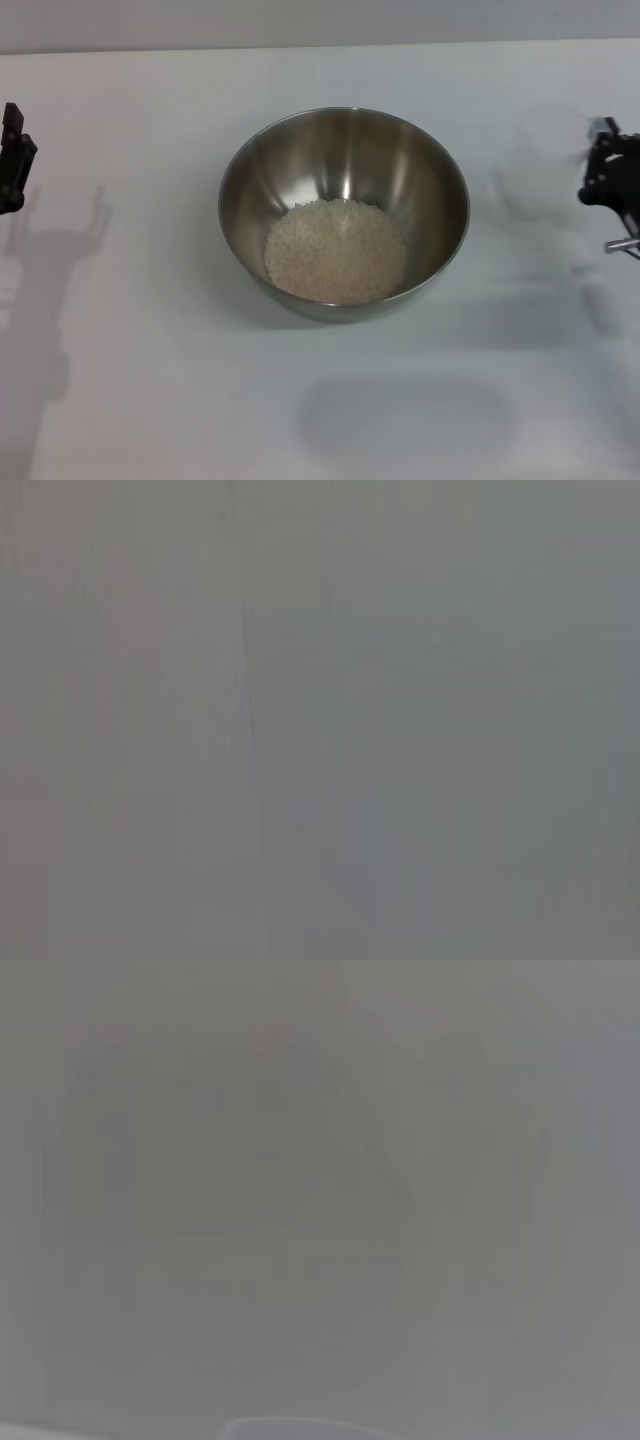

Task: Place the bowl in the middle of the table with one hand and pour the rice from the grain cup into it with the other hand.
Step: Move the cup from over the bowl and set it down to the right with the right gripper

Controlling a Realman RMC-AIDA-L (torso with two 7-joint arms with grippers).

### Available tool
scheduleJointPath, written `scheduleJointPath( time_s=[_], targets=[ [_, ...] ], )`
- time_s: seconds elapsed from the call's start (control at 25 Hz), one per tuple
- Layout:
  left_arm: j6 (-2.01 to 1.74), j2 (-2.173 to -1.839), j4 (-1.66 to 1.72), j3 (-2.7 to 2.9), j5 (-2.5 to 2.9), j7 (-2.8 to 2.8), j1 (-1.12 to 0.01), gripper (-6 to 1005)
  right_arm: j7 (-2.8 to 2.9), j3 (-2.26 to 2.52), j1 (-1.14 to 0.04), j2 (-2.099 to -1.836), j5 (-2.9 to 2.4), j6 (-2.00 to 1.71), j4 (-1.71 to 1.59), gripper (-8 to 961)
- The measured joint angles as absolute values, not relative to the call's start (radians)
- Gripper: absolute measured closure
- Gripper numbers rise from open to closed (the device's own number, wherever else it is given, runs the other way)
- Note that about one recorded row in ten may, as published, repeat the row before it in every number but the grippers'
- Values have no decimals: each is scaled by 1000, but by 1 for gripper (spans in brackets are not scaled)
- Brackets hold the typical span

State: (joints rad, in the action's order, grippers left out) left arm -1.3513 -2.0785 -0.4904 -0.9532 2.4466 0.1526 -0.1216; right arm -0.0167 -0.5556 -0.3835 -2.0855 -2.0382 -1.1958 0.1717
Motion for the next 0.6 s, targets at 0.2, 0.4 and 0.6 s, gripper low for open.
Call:
scheduleJointPath(
  time_s=[0.2, 0.4, 0.6],
  targets=[
    [-1351, -2079, -489, -950, 2447, 145, -125, 210, -28, -522, -406, -2086, -2039, -1157, 176, 938],
    [-1351, -2079, -489, -948, 2447, 144, -126, 211, -28, -490, -428, -2085, -2039, -1117, 176, 925],
    [-1351, -2079, -489, -947, 2447, 144, -126, 210, -29, -475, -444, -2085, -2039, -1087, 176, 909]
  ],
)
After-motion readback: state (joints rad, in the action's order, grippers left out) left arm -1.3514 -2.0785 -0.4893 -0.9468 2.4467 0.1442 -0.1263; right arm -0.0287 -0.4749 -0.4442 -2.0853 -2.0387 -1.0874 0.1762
